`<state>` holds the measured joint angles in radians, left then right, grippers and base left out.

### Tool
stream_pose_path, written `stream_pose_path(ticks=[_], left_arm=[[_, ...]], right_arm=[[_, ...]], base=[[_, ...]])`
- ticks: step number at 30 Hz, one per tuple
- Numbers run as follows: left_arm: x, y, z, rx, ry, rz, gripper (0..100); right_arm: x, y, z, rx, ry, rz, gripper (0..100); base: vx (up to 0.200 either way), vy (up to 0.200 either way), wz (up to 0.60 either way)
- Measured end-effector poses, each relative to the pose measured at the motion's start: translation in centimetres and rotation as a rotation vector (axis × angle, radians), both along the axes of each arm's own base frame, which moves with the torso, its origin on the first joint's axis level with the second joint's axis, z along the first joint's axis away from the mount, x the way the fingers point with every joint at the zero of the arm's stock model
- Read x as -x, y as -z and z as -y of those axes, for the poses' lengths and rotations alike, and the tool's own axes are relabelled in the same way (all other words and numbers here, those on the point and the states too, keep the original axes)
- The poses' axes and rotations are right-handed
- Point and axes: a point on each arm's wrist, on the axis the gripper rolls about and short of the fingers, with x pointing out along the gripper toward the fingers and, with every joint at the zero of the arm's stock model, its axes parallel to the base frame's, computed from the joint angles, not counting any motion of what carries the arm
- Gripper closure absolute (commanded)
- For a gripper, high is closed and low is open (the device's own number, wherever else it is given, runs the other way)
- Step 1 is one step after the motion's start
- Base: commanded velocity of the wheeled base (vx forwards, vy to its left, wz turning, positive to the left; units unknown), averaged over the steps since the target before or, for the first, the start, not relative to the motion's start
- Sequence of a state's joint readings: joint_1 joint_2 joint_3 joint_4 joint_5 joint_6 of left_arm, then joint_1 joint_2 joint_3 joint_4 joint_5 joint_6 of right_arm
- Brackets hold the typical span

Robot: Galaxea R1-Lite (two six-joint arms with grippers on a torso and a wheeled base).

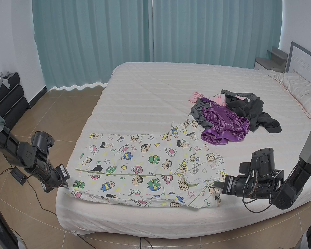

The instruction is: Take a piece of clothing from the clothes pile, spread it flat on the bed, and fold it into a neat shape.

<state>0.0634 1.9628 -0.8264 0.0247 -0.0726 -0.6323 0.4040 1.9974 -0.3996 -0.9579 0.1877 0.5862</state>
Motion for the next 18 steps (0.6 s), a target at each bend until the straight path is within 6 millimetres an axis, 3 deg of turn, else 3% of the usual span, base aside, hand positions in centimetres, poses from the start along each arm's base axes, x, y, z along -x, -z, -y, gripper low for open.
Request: stream_pose_path(ticks=[8,18], left_arm=[[-2.3,0.3,-0.1,0.024,-0.045,0.025,100],[-6.4,1.0,-0.3,0.065,-0.129,0.073,100]], right_arm=[[-1.6,-0.1,-0.2,-0.009,0.017,0.025,100],[-5.0,0.8,-0.1,-0.017,0.06,0.048,100]], base=[[0.0,0.0,0.0],[0.0,0.0,0.0]])
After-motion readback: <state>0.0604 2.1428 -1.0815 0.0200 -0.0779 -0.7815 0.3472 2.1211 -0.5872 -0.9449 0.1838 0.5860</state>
